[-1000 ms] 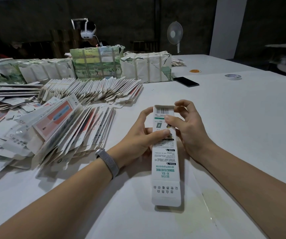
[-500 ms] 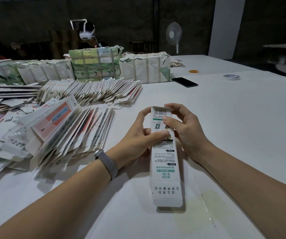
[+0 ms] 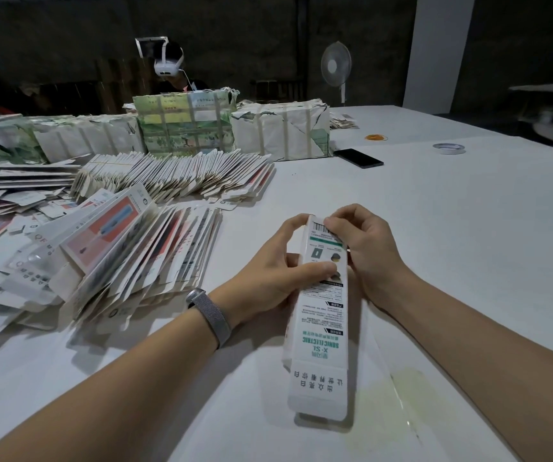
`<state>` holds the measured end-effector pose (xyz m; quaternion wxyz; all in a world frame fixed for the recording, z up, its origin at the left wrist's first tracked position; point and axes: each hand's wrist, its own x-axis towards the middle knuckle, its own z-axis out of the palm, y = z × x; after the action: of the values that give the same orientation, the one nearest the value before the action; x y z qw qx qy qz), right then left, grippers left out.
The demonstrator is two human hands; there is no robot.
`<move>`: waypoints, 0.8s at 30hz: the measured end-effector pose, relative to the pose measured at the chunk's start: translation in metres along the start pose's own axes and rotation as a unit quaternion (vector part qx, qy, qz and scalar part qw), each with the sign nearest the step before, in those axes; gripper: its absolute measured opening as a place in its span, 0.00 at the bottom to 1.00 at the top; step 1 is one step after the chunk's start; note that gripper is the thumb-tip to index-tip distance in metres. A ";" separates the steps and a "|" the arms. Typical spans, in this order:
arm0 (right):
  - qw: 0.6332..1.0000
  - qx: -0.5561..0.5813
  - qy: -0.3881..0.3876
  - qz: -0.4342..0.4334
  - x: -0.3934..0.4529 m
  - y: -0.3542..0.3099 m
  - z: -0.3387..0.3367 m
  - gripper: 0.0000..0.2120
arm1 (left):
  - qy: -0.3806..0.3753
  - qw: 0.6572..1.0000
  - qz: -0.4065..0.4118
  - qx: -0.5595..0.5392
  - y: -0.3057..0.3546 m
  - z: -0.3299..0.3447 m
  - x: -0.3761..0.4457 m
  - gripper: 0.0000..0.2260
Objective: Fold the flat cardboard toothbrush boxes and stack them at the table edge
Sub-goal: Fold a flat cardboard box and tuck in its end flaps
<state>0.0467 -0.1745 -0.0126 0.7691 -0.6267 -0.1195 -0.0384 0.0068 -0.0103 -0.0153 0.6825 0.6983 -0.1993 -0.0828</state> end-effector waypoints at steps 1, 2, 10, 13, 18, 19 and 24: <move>1.000 0.010 0.000 0.015 0.000 0.000 0.000 0.10 | -0.002 1.000 -0.002 0.002 0.000 0.000 0.000 0.34; 0.999 0.019 -0.005 0.031 0.000 0.000 0.001 0.08 | -0.004 1.000 -0.004 0.003 0.001 0.001 0.000 0.34; 0.999 -0.022 -0.013 0.042 0.000 -0.003 0.000 0.07 | 0.001 1.000 -0.003 0.000 0.003 0.002 -0.001 0.33; 0.999 -0.028 -0.004 0.033 0.000 -0.003 -0.001 0.09 | -0.005 1.000 -0.005 0.007 0.003 0.002 -0.002 0.33; 0.999 -0.019 -0.009 0.034 -0.001 -0.003 0.000 0.13 | -0.013 1.000 0.000 -0.005 0.003 0.002 -0.001 0.34; 0.999 -0.021 -0.010 0.034 -0.001 -0.003 0.000 0.13 | -0.014 1.000 0.000 -0.008 0.002 0.002 -0.001 0.34; 0.999 -0.036 -0.009 0.032 0.000 -0.002 -0.001 0.12 | -0.031 0.999 0.018 -0.004 0.003 0.003 -0.001 0.26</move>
<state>0.0460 -0.1757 -0.0110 0.7455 -0.6581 -0.1045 -0.0128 0.0049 -0.0124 -0.0129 0.6801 0.6892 -0.2319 -0.0928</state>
